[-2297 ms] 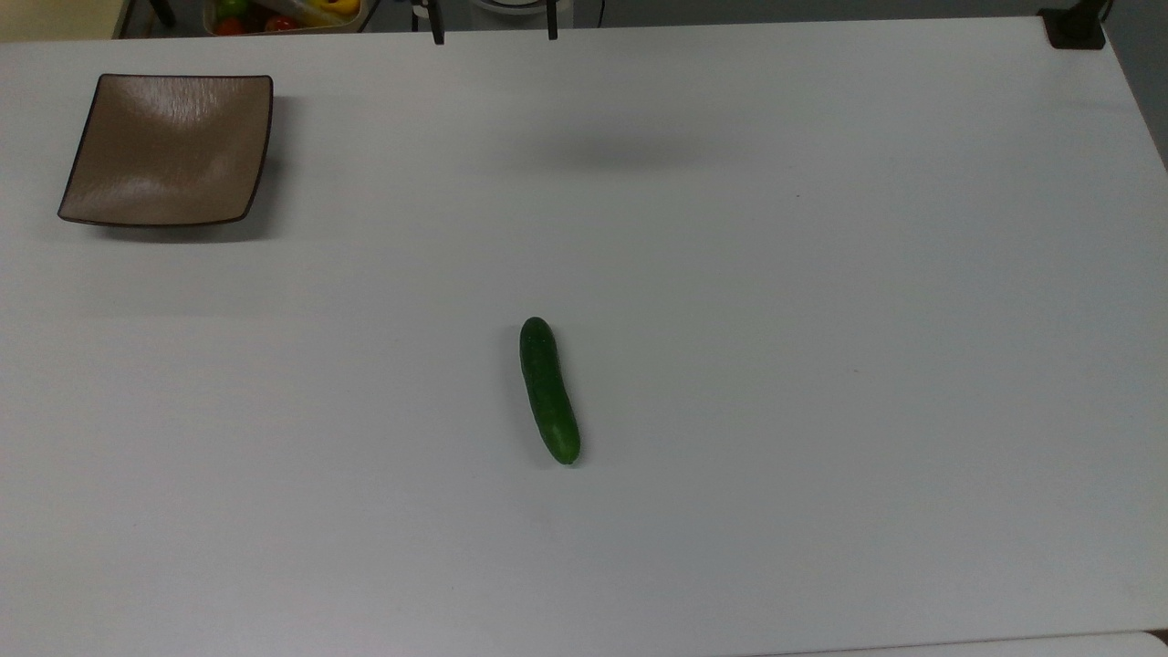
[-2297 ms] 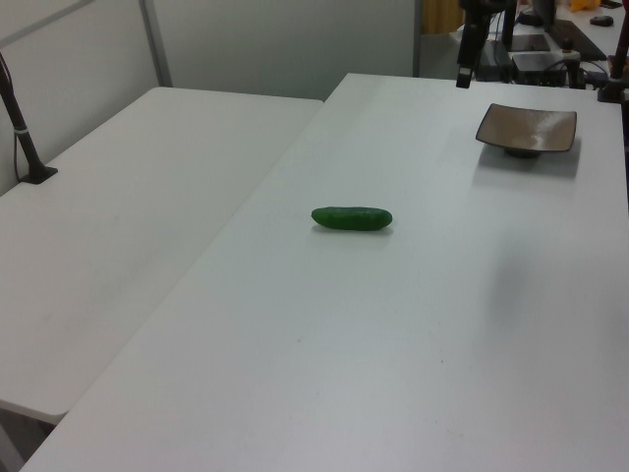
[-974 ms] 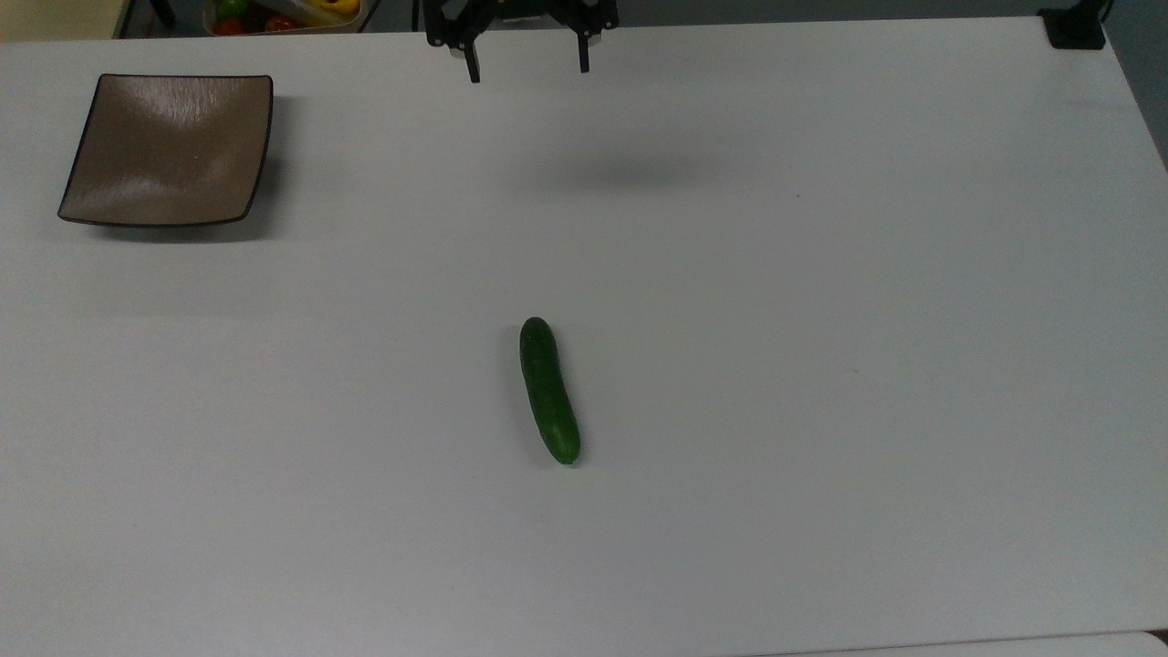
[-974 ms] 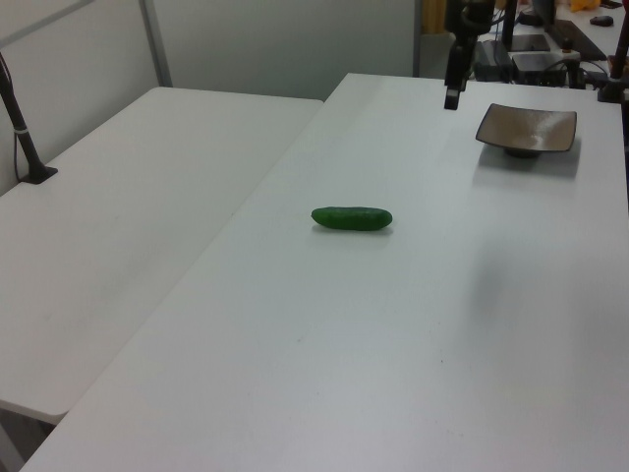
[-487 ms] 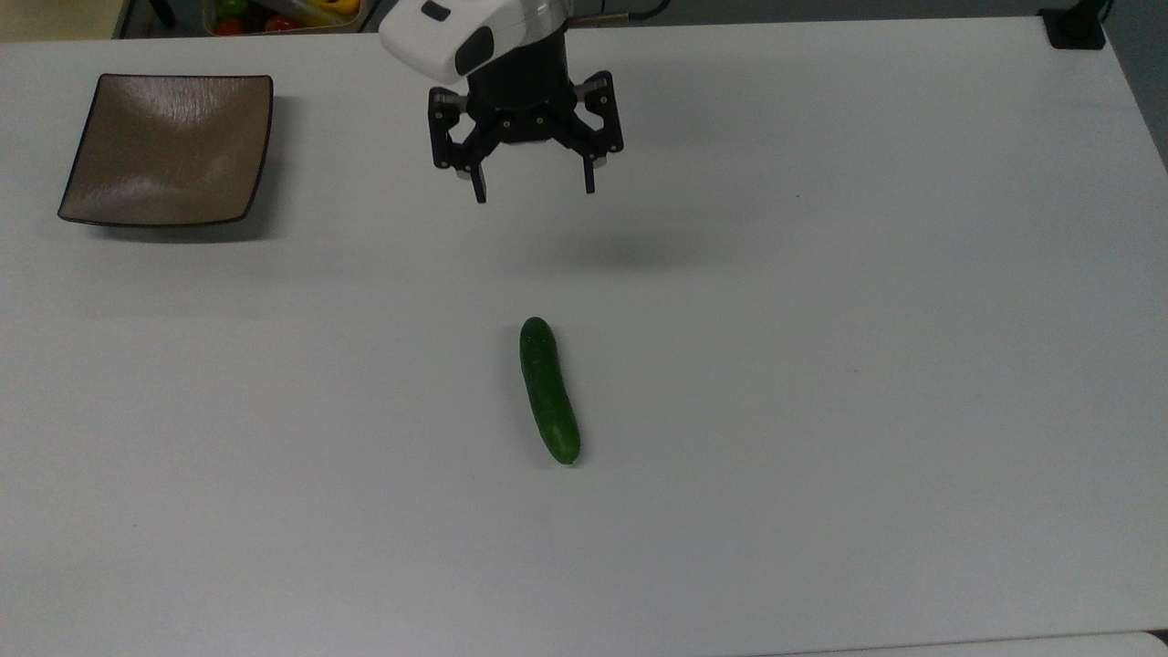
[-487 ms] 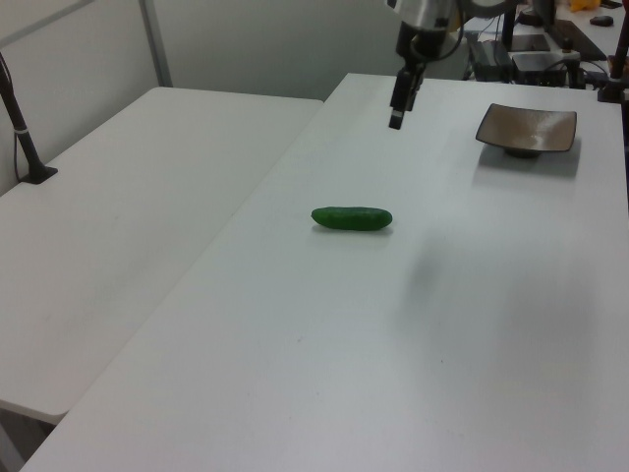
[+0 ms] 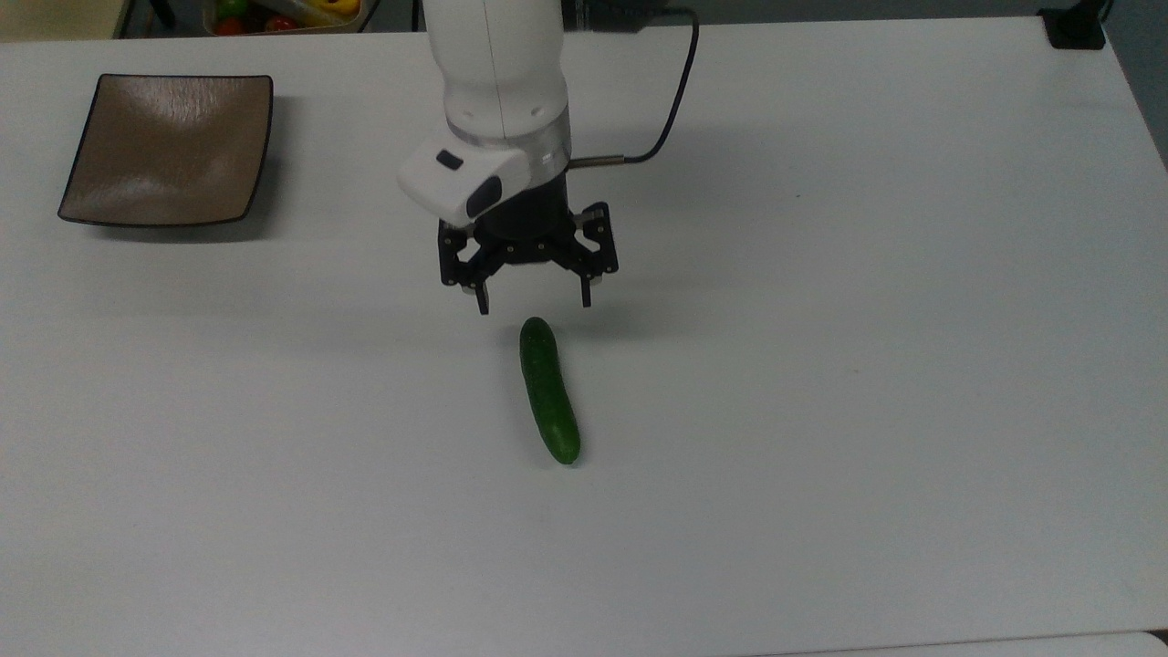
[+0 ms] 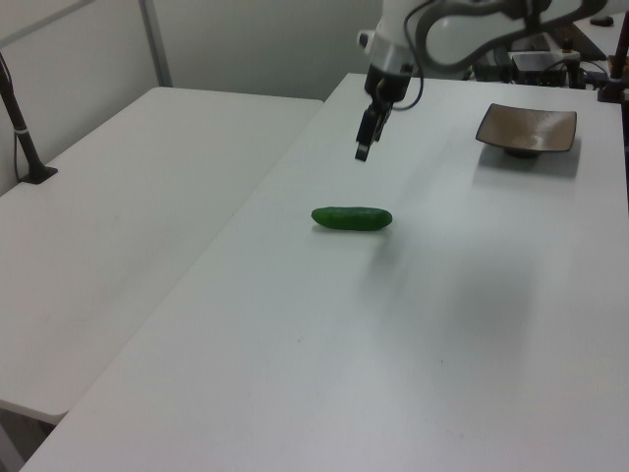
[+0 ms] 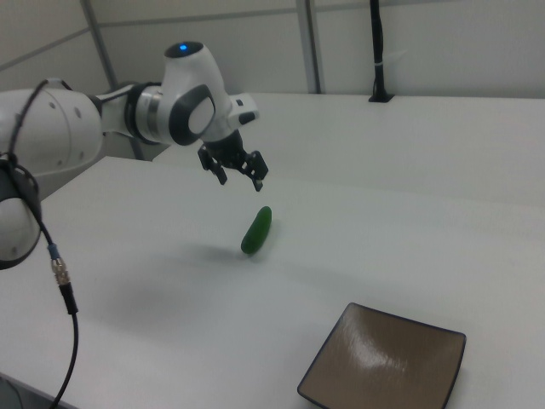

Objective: Cucumber placed on a ceramic plate
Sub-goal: 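Move the open gripper down over the green cucumber, then lower the gripper around the cucumber and close on it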

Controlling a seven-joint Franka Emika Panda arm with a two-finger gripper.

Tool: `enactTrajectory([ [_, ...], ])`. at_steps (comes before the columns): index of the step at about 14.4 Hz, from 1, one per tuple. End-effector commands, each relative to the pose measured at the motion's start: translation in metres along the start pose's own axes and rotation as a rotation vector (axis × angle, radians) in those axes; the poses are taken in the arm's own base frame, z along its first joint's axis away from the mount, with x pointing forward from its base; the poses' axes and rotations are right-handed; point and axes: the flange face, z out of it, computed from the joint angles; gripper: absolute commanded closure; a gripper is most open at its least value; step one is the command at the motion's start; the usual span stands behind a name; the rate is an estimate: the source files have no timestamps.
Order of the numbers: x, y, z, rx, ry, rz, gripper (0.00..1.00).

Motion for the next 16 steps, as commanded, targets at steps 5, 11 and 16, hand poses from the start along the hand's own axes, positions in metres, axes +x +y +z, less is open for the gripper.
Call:
enactTrajectory([
  [5, 0.014, -0.012, 0.065, -0.040, 0.014, -0.055, 0.00],
  [11, 0.012, -0.014, 0.097, -0.050, 0.025, -0.027, 0.00],
  [16, 0.010, -0.019, 0.120, -0.057, 0.042, -0.045, 0.00],
])
